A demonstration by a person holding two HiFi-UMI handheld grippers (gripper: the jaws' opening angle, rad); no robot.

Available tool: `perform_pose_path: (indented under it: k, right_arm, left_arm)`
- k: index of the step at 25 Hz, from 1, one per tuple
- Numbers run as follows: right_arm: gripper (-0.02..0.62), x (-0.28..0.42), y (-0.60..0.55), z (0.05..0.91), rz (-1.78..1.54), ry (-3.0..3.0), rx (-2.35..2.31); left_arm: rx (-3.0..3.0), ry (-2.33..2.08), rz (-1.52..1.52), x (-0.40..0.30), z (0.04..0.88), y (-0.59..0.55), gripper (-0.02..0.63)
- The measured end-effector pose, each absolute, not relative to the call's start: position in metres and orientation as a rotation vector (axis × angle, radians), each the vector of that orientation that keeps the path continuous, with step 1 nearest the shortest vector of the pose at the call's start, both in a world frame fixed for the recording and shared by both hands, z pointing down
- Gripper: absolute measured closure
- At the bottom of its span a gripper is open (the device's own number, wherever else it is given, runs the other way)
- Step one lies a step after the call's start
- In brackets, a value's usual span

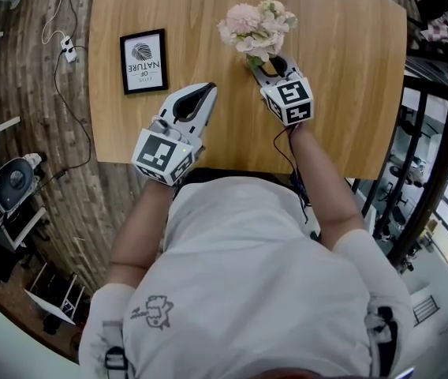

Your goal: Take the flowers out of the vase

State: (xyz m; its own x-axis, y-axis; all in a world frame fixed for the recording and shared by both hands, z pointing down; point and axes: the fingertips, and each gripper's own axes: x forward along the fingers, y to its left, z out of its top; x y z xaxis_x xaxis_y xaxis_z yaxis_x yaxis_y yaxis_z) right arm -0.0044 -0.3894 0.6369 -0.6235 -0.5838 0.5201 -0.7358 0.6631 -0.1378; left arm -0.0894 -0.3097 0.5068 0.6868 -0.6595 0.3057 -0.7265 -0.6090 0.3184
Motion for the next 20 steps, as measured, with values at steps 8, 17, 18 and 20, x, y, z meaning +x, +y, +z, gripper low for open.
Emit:
perform_pose_path:
  k: [8, 17, 18, 20]
  right_arm:
    - [0.532, 0.000, -0.389, 0.637, 0.420, -2.430, 1.084]
    - [0.572, 0.007, -0.390, 0.629, 0.376, -2.454, 1.096]
    - [0.575, 0.006, -0.389, 0.627, 0.368, -2.460, 1.096]
    - [0.578, 0.006, -0.387, 0.622, 0.352, -2.472, 1.099]
  left_arm:
    - [2.466, -1.074, 0.225, -0.089, 0.509, -0.305, 0.601]
    - [2.465, -1.070, 0.223, -0.081, 0.509, -0.306, 0.601]
    - [2.466, -1.071, 0.223, -0.082, 0.509, -0.306, 0.601]
    - [2.470, -1.072, 0.222, -0.081, 0.509, -0.304, 0.601]
